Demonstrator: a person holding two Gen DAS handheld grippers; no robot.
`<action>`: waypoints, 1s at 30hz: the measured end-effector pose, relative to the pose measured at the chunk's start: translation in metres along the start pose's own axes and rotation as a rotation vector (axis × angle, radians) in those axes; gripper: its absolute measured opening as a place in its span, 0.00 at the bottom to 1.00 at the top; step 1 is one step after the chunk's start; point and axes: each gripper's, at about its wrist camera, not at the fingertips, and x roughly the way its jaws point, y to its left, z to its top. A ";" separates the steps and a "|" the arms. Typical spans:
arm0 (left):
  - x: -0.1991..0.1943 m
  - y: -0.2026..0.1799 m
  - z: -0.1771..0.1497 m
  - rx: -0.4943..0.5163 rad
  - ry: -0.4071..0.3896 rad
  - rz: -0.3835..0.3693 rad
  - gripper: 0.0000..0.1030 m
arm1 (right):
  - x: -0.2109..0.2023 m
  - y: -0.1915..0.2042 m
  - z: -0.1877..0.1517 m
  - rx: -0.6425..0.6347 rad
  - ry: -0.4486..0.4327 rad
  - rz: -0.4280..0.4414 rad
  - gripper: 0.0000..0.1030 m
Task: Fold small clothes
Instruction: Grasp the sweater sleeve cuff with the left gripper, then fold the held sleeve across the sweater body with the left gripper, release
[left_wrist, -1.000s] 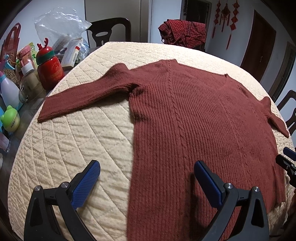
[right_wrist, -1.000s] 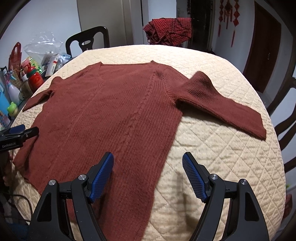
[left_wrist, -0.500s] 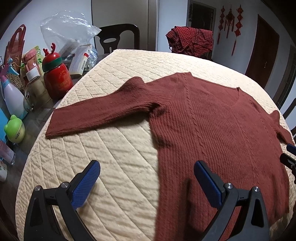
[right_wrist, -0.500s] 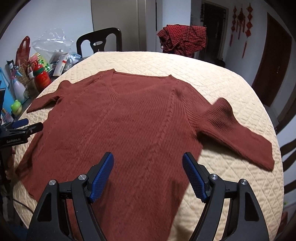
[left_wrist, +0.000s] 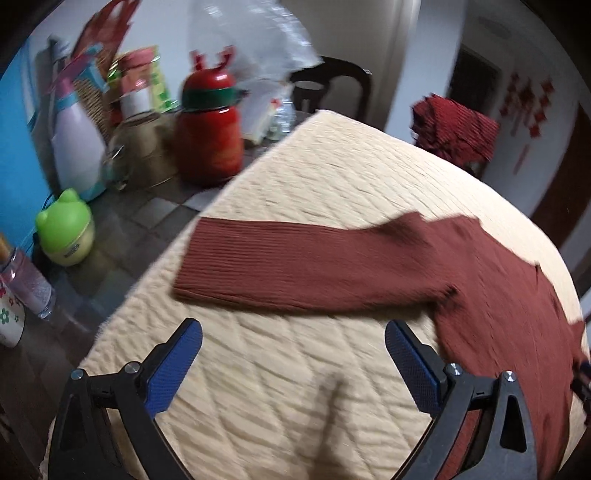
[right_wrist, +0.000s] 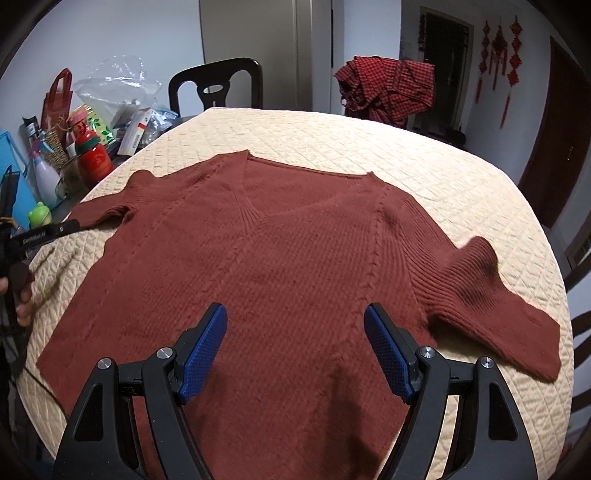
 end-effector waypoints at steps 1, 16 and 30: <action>0.003 0.005 0.001 -0.021 0.009 0.002 0.93 | 0.001 0.001 0.001 0.001 0.000 0.005 0.74; 0.029 0.022 0.020 -0.078 -0.009 0.094 0.54 | 0.005 -0.002 0.003 0.029 0.005 0.022 0.74; -0.014 -0.047 0.059 0.071 -0.143 -0.140 0.12 | 0.004 -0.017 0.000 0.089 -0.005 0.040 0.74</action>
